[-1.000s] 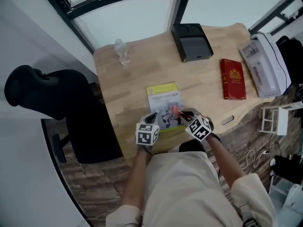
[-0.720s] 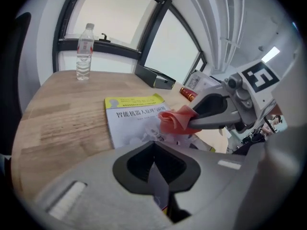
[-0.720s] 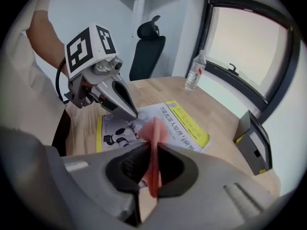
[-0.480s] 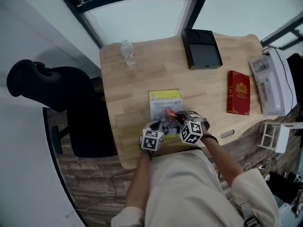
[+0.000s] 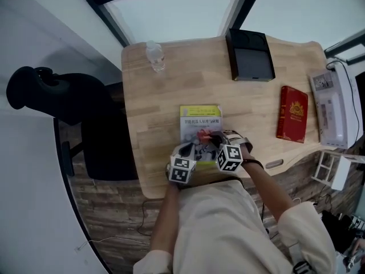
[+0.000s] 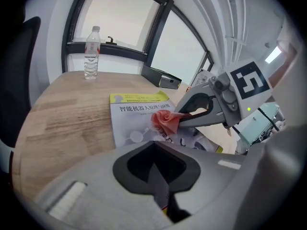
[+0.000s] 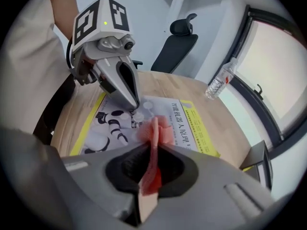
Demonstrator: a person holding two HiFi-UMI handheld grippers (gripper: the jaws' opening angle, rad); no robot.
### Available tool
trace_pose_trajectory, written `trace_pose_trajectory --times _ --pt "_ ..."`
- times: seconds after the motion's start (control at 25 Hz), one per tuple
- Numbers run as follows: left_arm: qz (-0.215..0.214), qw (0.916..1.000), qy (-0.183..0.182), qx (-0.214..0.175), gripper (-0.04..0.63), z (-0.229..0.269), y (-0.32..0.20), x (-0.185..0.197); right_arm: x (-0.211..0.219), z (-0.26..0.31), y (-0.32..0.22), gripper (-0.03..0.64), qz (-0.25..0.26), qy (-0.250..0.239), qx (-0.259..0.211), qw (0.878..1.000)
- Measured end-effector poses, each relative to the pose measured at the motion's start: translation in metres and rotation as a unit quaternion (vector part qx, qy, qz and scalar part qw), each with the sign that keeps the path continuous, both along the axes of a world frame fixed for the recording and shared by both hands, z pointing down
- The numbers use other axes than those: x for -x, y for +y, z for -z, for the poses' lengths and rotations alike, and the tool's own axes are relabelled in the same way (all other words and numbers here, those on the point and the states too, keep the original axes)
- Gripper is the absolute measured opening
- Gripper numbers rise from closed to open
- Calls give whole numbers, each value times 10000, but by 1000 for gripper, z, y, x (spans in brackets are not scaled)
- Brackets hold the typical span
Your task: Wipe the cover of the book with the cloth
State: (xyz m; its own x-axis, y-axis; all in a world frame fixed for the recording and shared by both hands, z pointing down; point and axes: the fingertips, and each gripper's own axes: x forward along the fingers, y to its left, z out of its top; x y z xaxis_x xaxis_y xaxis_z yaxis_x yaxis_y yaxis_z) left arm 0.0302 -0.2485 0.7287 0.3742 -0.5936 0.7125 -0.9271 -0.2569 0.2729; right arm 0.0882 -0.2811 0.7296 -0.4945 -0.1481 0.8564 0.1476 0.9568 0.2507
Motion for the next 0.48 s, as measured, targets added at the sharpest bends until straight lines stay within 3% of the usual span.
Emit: trace_pose_trajectory --times 0.48 --pt "-80 9995 214 202 6 5 5 -2 8 -1 -77 34 -254 68 -281 9993"
